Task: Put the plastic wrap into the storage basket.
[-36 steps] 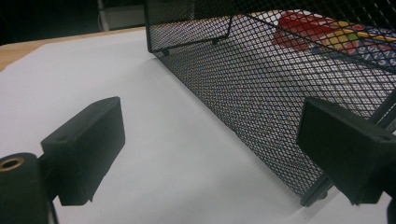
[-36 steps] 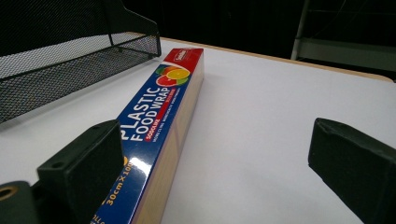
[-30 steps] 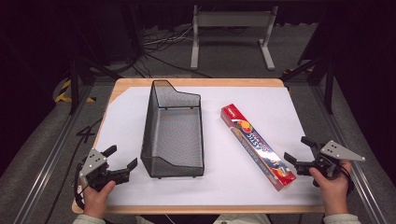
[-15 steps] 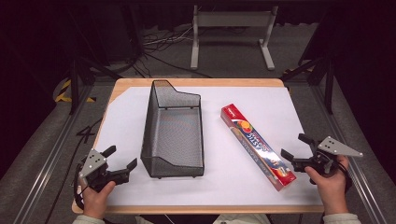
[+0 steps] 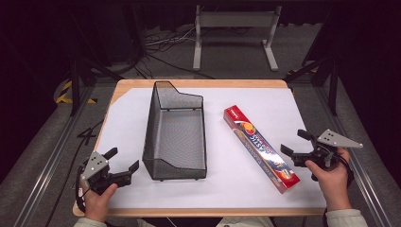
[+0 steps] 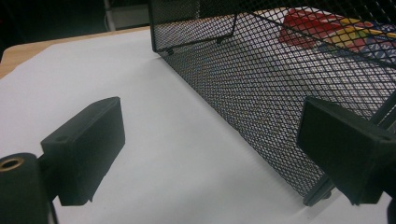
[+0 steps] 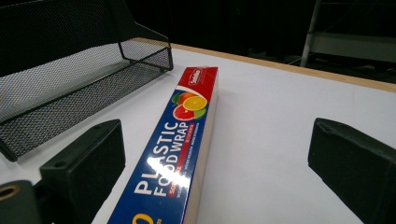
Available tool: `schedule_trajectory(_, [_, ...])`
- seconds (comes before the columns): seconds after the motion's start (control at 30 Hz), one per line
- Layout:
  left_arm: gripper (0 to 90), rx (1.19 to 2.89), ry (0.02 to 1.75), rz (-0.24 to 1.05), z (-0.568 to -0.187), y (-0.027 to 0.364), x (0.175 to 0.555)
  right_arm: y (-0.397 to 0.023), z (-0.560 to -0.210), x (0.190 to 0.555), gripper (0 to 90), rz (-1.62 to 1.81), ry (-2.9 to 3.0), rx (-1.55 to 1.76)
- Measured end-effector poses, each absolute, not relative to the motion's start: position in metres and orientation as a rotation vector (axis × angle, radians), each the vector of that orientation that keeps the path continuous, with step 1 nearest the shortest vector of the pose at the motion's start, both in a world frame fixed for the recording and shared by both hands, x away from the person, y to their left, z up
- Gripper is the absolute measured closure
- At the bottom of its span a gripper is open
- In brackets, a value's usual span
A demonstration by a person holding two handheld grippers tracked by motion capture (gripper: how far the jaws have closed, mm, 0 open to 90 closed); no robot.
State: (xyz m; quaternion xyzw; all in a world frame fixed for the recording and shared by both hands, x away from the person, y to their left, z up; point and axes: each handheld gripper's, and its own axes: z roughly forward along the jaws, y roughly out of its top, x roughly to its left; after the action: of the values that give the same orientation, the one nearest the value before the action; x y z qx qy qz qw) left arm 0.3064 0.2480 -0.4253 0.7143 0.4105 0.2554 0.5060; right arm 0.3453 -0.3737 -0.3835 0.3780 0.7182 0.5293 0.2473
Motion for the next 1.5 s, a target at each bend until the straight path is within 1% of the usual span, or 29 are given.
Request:
schedule_trajectory(0.53, [8.8,1.728,0.989,0.620,-0.425,0.248,0.306,-0.358,-0.369,0.364,2.4,1.401,2.028,1.052])
schedule_trajectory(0.8, [8.8,1.731,0.986,0.620,-0.426,0.247,0.307,-0.341,-0.360,0.370,2.4,1.351,2.098,1.040])
schedule_trajectory(1.1, [8.8,1.733,0.984,0.620,-0.426,0.247,0.307,-0.314,-0.360,0.375,2.4,1.309,2.150,1.058])
schedule_trajectory(1.37, [8.8,1.742,0.983,0.624,-0.426,0.247,0.307,-0.304,-0.365,0.382,2.7,1.245,2.192,1.117])
schedule_trajectory(1.5, [8.8,1.749,0.983,0.626,-0.426,0.247,0.307,-0.296,-0.370,0.387,3.8,1.160,2.213,1.173])
